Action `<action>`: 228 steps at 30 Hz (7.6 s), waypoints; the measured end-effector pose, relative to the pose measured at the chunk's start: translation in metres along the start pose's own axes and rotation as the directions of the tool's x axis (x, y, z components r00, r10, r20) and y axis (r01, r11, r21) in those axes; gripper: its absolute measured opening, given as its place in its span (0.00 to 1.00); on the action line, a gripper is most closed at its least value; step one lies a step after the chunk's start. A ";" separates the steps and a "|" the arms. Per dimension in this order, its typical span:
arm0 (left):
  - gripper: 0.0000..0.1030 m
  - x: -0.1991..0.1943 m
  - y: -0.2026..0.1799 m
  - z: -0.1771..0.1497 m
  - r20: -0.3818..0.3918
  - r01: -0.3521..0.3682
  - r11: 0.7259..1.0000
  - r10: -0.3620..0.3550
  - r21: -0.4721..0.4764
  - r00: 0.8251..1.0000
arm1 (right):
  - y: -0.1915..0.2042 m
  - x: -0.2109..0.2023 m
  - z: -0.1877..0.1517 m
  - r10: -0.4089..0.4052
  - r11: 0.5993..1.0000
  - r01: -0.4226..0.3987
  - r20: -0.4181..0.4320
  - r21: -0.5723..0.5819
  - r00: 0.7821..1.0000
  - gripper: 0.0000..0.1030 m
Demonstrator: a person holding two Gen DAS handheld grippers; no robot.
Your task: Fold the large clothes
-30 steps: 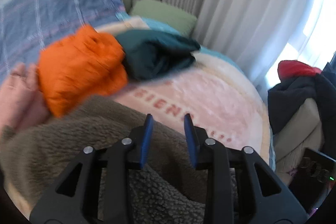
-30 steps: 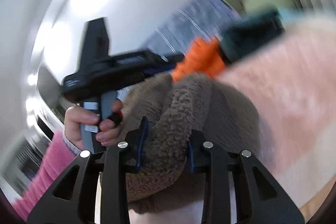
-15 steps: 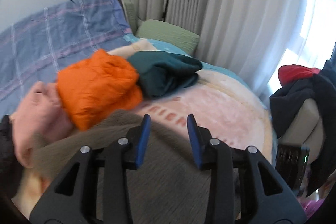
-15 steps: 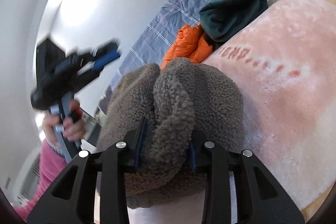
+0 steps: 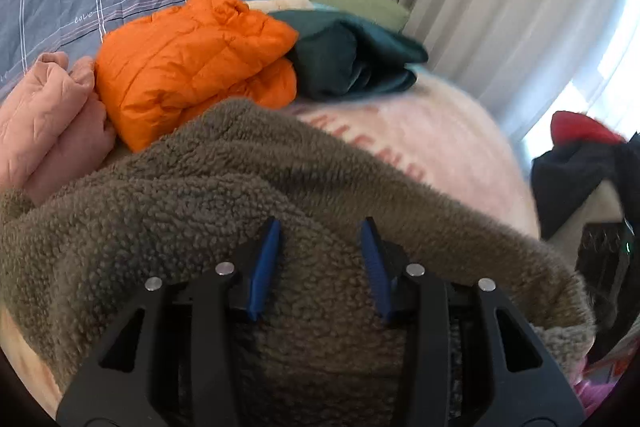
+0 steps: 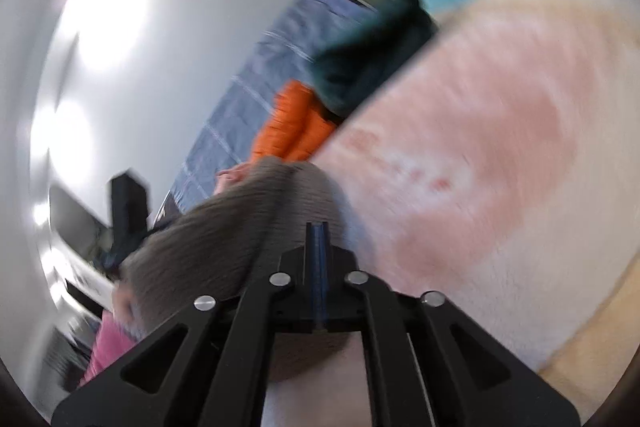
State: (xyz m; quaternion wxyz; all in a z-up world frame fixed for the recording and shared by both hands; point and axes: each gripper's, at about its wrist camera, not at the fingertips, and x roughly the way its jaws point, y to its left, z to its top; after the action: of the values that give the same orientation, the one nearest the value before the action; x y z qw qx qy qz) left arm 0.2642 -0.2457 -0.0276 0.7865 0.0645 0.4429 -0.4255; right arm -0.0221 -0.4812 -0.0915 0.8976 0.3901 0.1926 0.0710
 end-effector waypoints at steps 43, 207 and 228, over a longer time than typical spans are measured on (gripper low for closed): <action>0.57 0.003 -0.008 -0.024 0.054 -0.403 0.896 0.400 0.187 0.915 | 0.076 0.097 0.009 -0.255 0.903 0.175 -0.163 -0.392 0.953 0.34; 0.21 -0.051 0.139 -0.068 0.032 -0.422 0.885 0.436 -0.197 0.900 | 0.026 0.098 0.001 -0.238 0.945 0.182 -0.187 -0.272 0.953 0.26; 0.25 -0.010 -0.024 -0.043 0.057 -0.186 0.974 0.180 0.129 0.982 | -0.008 0.039 0.030 -0.040 0.999 0.044 -0.197 0.016 0.980 0.70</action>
State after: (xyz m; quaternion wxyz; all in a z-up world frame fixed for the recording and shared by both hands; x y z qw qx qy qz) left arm 0.2167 -0.2338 -0.0397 0.8260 0.1478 0.3878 -0.3814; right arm 0.0252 -0.4959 -0.0897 0.8713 0.3862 0.2894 0.0884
